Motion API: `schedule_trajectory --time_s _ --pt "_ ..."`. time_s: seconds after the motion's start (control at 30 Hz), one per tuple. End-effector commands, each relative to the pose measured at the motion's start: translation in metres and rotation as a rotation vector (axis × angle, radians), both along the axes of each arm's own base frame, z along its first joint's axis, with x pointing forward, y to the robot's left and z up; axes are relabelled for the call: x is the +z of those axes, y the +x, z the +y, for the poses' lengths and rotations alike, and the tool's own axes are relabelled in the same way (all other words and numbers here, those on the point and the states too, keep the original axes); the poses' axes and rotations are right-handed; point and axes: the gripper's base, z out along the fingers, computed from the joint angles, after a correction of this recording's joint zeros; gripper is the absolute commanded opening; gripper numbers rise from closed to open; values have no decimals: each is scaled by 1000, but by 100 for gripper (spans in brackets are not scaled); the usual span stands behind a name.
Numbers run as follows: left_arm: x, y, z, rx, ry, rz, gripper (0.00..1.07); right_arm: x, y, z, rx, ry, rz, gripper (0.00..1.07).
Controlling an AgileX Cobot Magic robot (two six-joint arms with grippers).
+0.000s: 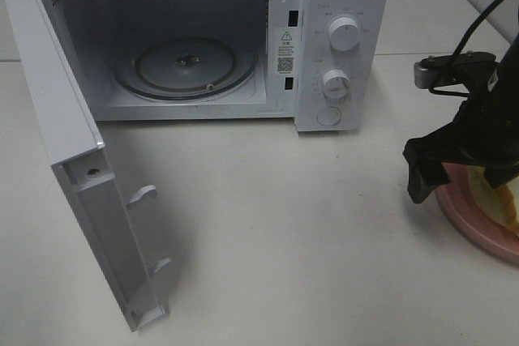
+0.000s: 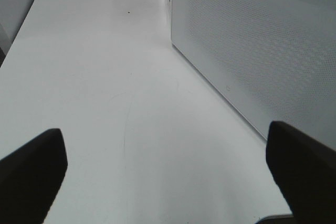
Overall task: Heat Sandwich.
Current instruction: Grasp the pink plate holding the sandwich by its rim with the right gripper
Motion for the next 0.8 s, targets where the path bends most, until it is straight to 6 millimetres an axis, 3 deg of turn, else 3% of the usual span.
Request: schedule_trajectory --time_s 0.03,0.2,0.8 --pt "0 -4 0 -1 -4 -28 98 -11 6 -1 14 -5 3 94" --pt "0 -4 0 -1 -4 -28 98 -29 14 -2 22 -41 8 93" --pt "0 -4 0 -1 -4 -28 98 -63 22 -2 28 -66 54 90"
